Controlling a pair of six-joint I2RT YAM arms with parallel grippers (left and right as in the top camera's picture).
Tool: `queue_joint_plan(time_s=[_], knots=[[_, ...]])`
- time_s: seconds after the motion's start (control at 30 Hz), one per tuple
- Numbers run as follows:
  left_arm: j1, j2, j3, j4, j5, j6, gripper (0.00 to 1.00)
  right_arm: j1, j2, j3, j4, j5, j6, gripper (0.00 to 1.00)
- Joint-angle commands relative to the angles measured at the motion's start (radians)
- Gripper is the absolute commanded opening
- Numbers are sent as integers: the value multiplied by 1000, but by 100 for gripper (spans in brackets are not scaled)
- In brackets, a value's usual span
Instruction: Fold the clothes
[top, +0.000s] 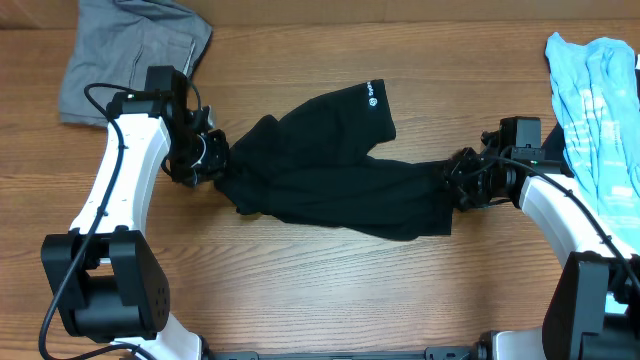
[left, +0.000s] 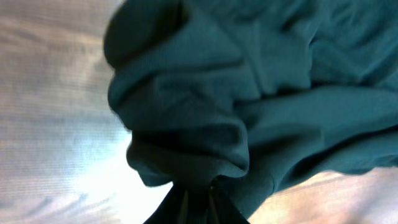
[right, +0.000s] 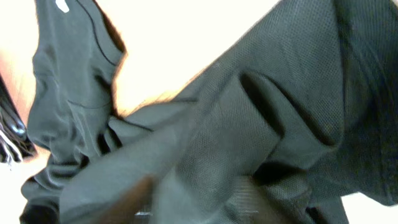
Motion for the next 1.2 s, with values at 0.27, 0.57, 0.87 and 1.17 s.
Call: queue_joint_plan(time_s=[0.27,0.57,0.87,1.17], knots=[[-8,-21,-62,73,-53,-4,18,-9,32,99,-139,-10,-114,98],[-5,-21,-80,-43,-204,-117,33,-8,33,104,-206,93,-297,98],[-8,-22,-167,-107,-171,-104,82,-8,33,104,-186,111,-297,100],[-11,-29,-223,-113,-106,-51,92,19,75,93,-179,111,-301,90]])
